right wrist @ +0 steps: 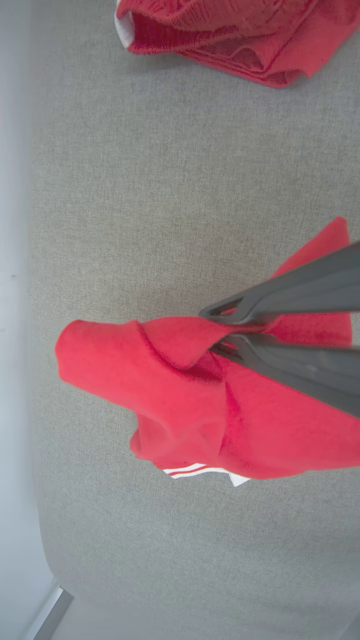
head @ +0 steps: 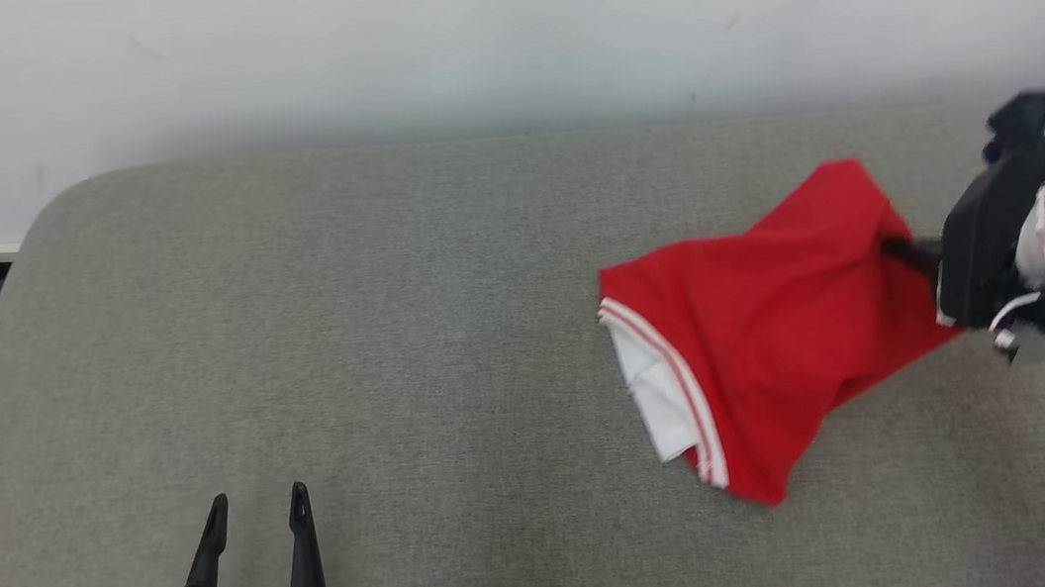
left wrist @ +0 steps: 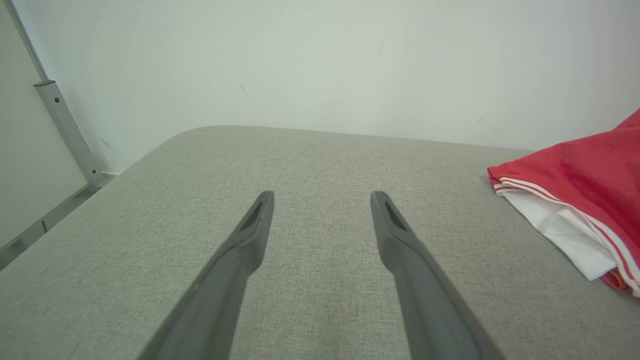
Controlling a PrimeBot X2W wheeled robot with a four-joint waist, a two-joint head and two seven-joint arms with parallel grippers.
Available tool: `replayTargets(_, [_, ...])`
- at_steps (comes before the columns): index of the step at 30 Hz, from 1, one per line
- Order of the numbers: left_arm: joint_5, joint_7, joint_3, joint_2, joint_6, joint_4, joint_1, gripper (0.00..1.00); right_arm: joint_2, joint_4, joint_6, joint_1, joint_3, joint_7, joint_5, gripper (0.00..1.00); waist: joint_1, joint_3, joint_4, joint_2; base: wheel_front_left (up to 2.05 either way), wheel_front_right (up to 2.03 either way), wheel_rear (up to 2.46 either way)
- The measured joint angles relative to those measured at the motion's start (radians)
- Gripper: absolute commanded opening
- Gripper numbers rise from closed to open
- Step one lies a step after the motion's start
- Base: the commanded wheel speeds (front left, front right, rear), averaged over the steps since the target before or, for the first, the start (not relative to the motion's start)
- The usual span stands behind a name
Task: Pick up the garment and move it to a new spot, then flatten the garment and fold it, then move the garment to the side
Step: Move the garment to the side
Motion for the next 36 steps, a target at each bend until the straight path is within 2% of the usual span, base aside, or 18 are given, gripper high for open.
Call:
replayTargets(7, [-0.006, 0.000, 0.002, 0.000, -0.010, -0.006, 0.000, 1.00, -0.059, -0.008, -0.002, -0.086, -0.007, 0.043, -0.024, 0.00, 0.0000, 0.020, -0.040, 0.0000, 0.00, 0.00, 0.00])
replayTargets(18, [-0.007, 0.000, 0.001, 0.001, -0.031, -0.018, -0.011, 1.00, -0.153, 0.041, -0.028, -0.182, -0.019, 0.088, -0.067, 0.00, -0.0001, 0.071, -0.090, 0.0000, 0.00, 0.00, 0.00])
replayTargets(36, [-0.007, -0.004, 0.000, 0.007, -0.053, -0.009, -0.050, 1.00, -0.208, 0.102, -0.053, -0.275, -0.031, 0.112, -0.113, 0.00, -0.0001, 0.116, -0.124, 0.0000, 0.00, 0.00, 0.00])
